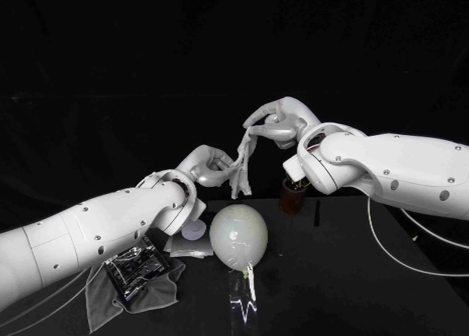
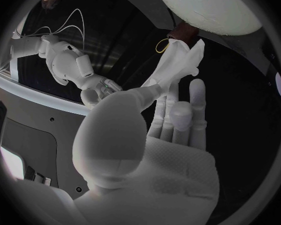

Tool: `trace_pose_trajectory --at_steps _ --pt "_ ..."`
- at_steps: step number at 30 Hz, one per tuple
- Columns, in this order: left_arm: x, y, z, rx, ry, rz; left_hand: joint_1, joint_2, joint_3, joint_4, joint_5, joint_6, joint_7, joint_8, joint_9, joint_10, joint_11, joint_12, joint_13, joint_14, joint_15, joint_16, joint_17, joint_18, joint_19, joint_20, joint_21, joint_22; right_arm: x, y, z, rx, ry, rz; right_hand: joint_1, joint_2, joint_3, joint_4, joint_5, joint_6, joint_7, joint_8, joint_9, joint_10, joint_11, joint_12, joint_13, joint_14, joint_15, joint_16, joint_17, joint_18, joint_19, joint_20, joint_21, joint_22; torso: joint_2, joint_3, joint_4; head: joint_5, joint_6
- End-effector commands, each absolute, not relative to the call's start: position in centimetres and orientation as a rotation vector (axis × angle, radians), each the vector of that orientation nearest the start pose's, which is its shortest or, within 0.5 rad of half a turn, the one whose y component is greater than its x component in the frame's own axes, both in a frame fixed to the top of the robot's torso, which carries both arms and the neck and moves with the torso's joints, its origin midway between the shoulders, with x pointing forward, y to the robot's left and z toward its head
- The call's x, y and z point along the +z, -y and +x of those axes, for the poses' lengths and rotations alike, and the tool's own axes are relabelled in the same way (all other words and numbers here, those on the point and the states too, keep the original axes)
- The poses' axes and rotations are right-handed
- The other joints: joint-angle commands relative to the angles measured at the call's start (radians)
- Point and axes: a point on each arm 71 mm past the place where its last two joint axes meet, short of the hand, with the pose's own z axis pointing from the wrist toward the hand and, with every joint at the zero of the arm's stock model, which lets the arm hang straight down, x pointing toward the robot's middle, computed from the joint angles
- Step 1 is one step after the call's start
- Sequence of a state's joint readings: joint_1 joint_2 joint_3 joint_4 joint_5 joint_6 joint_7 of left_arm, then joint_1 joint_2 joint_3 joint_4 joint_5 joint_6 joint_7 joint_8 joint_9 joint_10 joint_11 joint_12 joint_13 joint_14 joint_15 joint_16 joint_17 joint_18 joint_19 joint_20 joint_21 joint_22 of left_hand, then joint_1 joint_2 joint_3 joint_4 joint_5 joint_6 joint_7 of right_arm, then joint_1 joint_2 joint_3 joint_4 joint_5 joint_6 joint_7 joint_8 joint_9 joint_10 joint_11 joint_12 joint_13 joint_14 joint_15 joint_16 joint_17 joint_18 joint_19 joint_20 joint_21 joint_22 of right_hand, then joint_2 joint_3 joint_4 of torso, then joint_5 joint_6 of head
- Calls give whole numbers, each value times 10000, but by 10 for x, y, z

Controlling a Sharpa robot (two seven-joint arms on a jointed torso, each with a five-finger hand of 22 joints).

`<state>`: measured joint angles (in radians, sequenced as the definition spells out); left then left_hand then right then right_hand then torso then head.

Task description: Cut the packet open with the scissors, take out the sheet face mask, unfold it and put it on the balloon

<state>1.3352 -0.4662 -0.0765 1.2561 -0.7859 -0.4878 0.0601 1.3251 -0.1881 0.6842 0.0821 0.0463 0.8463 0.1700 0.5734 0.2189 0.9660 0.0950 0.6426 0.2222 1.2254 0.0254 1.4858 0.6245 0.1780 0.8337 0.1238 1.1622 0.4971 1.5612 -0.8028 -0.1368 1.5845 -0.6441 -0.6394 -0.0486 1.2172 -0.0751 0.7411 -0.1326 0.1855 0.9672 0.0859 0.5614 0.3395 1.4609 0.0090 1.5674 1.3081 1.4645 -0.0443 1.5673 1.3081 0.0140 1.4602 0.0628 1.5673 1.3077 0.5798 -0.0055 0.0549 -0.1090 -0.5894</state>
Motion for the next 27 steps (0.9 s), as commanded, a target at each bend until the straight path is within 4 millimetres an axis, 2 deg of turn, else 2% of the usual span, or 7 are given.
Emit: trace_pose_trajectory --at_steps 1,6,11,14,20,24,27 --pt "-129 -85 541 -11302 -15003 -3414 -128 -62 -35 92 24 -131 28 -99 -31 -84 43 -103 -44 -125 83 -96 -228 50 -29 69 -105 -49 -35 186 513 9983 -13487 5014 -56 64 -1 -66 -24 54 45 35 7 1099 20 33 2627 1063 -59 35 2627 -140 1106 -32 35 2631 4 -2 0 -13 -4" --pt "-128 -85 540 -11425 -14956 -3462 -154 -123 -76 130 24 -207 64 -158 -62 -124 84 -207 -126 -353 122 -209 -678 54 -34 114 -230 -136 -35 186 514 9969 -13494 5028 -56 64 -1 -66 -24 54 45 35 7 1099 20 33 2627 1063 -59 35 2627 -140 1106 -32 35 2631 3 1 1 -11 -10" --pt "-128 -85 540 -11521 -14894 -3475 -115 -92 -63 131 25 -216 68 -173 -71 -123 91 -258 -171 -417 134 -251 -790 58 -30 132 -288 -179 -35 187 514 9960 -13499 5035 -56 64 -1 -66 -24 54 45 35 7 1099 20 33 2627 1063 -59 35 2627 -140 1106 -32 35 2631 -1 -1 -2 -4 -6" --pt "-128 -84 540 -11578 -14885 -3451 86 -62 -42 -11 23 -164 39 -148 -64 -61 62 -288 -219 -465 113 -290 -896 69 4 133 -333 -221 -35 187 514 9961 -13503 5032 -56 64 -1 -66 -24 54 45 35 7 1099 20 33 2627 1063 -59 35 2627 -140 1106 -32 35 2631 0 1 1 -3 -9" --pt "-128 -83 540 -11668 -14888 -3379 628 282 13 -434 21 358 -186 148 54 353 -152 -236 -260 -418 -67 -318 -862 86 117 5 -231 -195 -35 186 514 9982 -13513 5013 -56 64 -1 -66 -24 54 45 35 7 1099 20 33 2627 1063 -59 35 2627 -140 1106 -32 35 2631 3 0 -6 2 -10" --pt "-128 -82 540 -11733 -14912 -3295 787 458 31 -618 20 674 -313 285 111 763 -282 -231 -291 -220 -195 -275 -540 92 203 -122 -83 -128 -35 185 513 10000 -13519 4995 -56 64 -1 -66 -24 54 45 35 7 1099 20 33 2627 1063 -59 35 2627 -140 1106 -32 35 2631 1 2 -5 12 -18" --pt "-128 -81 540 -11775 -14929 -3246 703 506 110 -690 20 837 -398 262 101 1096 -364 -432 -408 22 -281 -209 -171 78 256 -243 70 -56 -35 186 513 9999 -13528 4998 -56 64 -1 -66 -24 54 45 35 7 1099 20 33 2627 1063 -59 35 2627 -140 1106 -32 35 2631 -2 -1 -5 9 -25"
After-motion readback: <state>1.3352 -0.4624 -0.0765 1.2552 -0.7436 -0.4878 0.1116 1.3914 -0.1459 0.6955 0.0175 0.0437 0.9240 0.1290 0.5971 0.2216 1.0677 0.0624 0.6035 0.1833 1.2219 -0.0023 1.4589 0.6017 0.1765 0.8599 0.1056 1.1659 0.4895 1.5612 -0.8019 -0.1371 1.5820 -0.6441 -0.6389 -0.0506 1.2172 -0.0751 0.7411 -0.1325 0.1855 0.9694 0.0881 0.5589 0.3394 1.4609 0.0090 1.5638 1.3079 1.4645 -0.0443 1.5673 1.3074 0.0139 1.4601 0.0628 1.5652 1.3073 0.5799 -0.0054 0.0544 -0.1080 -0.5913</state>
